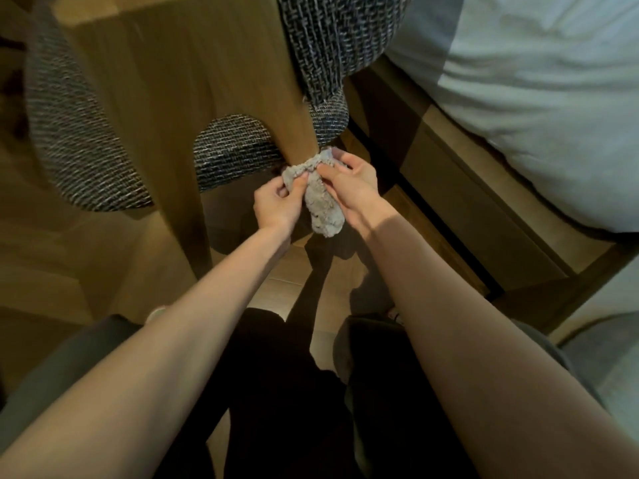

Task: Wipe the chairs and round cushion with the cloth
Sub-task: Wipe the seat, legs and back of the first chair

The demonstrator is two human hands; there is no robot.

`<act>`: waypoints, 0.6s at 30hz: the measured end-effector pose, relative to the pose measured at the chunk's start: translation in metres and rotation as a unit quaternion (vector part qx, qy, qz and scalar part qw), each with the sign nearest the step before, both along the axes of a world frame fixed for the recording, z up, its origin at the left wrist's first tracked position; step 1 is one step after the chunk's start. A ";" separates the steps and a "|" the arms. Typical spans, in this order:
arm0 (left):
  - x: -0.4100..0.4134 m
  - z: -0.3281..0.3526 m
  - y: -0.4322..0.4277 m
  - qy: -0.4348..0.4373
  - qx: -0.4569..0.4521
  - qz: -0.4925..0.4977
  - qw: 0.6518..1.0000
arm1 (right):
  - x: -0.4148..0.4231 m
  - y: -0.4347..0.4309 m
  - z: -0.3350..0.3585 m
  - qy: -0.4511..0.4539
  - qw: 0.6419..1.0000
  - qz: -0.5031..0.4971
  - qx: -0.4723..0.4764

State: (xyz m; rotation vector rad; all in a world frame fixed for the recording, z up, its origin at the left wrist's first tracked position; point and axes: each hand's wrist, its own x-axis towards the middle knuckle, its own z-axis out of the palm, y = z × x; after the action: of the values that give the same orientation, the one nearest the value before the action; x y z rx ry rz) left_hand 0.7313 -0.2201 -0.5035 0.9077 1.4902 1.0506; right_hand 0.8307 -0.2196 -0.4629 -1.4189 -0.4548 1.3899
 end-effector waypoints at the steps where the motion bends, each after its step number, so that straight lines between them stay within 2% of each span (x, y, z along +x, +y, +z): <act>1: -0.001 0.004 -0.001 -0.011 0.011 0.009 1.000 | -0.003 -0.002 0.004 0.010 1.000 -0.011 0.008; 5: -0.004 0.014 -0.003 -0.022 0.044 0.036 0.998 | -0.009 -0.006 0.010 0.042 0.998 -0.046 0.033; 8: -0.003 0.010 -0.003 0.005 0.043 0.025 0.999 | -0.010 -0.006 0.002 0.050 0.997 -0.043 0.033; 13: 0.001 -0.008 0.004 0.053 -0.009 -0.023 0.998 | -0.011 -0.006 -0.018 -0.003 0.999 -0.028 -0.027; 18: 0.001 -0.014 0.005 0.059 -0.031 -0.035 0.997 | -0.005 -0.012 -0.021 0.034 0.997 -0.043 -0.047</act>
State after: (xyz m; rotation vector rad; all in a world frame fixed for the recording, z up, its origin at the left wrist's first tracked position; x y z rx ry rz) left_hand 0.7324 -0.2150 -0.5172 0.9855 1.5671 0.9088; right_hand 0.8253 -0.2311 -0.4840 -1.4454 -0.2846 1.4017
